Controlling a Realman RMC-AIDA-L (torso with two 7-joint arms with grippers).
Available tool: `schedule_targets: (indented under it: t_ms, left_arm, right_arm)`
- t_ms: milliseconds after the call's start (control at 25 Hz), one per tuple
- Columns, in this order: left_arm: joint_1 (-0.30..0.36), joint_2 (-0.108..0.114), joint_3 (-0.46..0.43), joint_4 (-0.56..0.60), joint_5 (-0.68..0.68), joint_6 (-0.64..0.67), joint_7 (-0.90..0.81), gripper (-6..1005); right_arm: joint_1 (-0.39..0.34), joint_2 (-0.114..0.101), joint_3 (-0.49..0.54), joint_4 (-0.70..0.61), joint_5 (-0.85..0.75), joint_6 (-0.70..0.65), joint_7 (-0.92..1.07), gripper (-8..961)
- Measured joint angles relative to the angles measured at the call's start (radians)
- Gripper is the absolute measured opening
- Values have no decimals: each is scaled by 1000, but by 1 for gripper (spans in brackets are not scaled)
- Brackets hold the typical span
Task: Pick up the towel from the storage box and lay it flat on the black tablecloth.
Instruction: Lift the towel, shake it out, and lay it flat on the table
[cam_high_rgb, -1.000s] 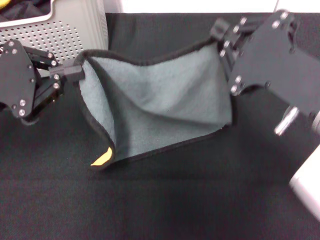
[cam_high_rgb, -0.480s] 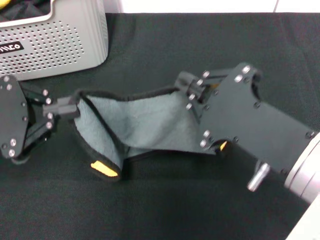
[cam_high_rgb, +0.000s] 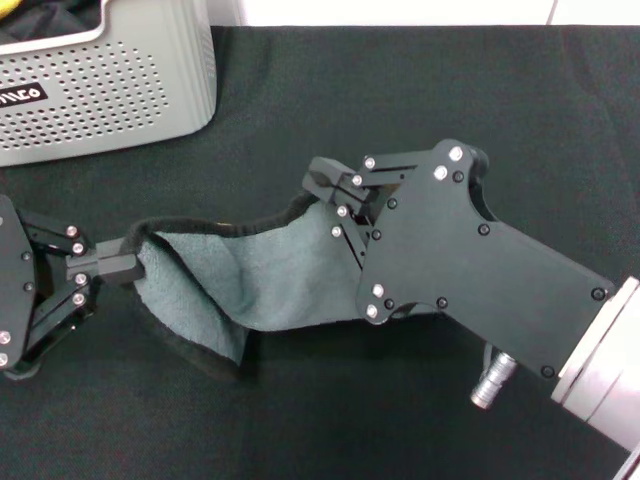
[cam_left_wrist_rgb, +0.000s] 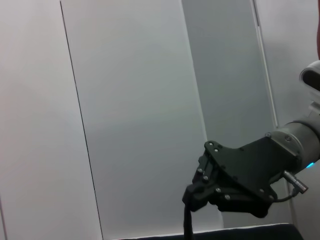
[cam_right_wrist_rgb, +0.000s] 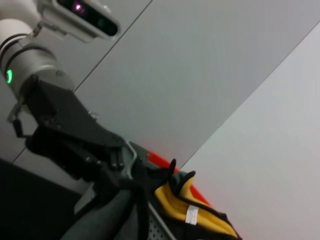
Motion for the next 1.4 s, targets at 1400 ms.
schedule_targets:
  t_ms: [1400]
  left_arm:
    - [95,20,120,38,-180,-3,-45,7]
  right_arm:
    - [-31,21,16,66,30,-254,11,7]
